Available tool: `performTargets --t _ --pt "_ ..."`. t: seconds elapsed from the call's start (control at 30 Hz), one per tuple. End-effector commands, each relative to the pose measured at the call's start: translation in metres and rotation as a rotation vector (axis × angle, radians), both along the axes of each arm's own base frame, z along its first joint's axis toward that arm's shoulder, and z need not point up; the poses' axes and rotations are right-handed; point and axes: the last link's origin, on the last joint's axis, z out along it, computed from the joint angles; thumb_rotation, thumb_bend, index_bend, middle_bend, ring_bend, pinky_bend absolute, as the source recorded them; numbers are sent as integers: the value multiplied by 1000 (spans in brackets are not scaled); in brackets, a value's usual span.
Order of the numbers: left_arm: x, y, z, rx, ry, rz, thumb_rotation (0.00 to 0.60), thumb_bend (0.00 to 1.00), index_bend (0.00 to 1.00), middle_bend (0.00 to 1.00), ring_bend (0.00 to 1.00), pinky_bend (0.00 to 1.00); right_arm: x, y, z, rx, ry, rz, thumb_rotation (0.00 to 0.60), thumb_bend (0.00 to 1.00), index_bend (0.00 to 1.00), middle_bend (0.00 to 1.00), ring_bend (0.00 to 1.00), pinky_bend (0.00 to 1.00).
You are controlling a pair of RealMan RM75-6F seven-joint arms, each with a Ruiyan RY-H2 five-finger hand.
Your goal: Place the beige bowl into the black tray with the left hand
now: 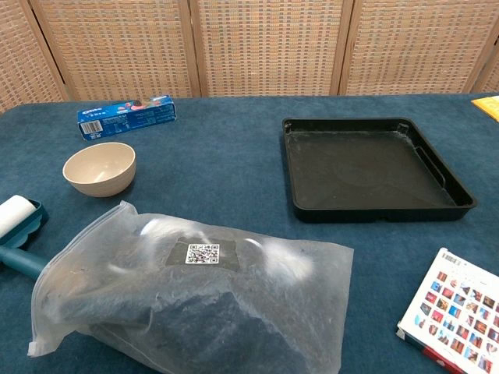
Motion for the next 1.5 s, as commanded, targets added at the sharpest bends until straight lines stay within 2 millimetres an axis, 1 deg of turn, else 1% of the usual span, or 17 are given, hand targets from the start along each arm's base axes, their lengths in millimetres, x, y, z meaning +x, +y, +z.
performTargets --t 0.03,0.97,1.23,1.33,1.4,1.43,1.5 --pt "1 0 0 1 -1 -3 600 0 0 0 0 0 0 0 0 1 0 -1 600 169 0 0 0 0" --pt "1 0 -2 -6 -6 -6 600 0 0 0 0 0 0 1 1 -1 -3 -2 600 168 0 0 0 0" --pt "-1 5 -4 -22 -9 5 600 8 0 0 0 0 0 1 1 0 -5 -6 600 168 0 0 0 0" --pt "-3 11 -6 -33 -13 15 600 33 36 0 0 0 -1 1 2 -1 -7 -9 600 168 0 0 0 0" --pt "-3 16 -8 -39 -14 20 600 39 116 0 0 0 -2 0 2 -3 -9 -12 600 168 0 0 0 0" --pt "-3 19 -8 -41 -16 21 600 40 137 0 0 0 -2 0 2 -2 -9 -14 600 167 0 0 0 0" --pt "-3 29 -9 -44 -16 25 600 78 199 0 0 0 -3 0 1 1 -9 -17 600 167 0 0 0 0"
